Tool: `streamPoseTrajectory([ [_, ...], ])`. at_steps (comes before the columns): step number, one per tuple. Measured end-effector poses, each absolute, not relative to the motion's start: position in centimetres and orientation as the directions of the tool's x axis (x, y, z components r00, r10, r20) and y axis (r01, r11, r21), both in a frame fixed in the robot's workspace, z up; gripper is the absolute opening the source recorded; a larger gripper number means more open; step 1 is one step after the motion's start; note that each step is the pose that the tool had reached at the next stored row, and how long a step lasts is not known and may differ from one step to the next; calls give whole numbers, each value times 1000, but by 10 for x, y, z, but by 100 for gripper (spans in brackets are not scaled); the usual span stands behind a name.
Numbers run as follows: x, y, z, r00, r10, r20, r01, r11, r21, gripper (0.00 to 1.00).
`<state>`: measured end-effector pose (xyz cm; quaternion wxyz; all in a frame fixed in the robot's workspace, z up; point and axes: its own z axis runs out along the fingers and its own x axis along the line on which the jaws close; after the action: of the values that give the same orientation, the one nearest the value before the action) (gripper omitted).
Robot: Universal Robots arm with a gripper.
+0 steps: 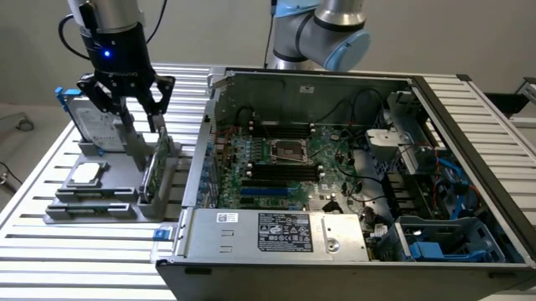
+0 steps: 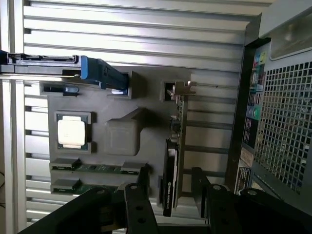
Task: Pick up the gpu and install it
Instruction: 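Pick up the gpu and move the gpu toward the slot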
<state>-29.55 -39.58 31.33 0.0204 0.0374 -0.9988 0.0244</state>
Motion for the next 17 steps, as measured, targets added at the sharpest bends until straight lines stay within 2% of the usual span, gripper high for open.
streamPoseTrajectory([
  [17, -296, -402, 282, -996, -74, 41, -76, 996, -48, 48],
])
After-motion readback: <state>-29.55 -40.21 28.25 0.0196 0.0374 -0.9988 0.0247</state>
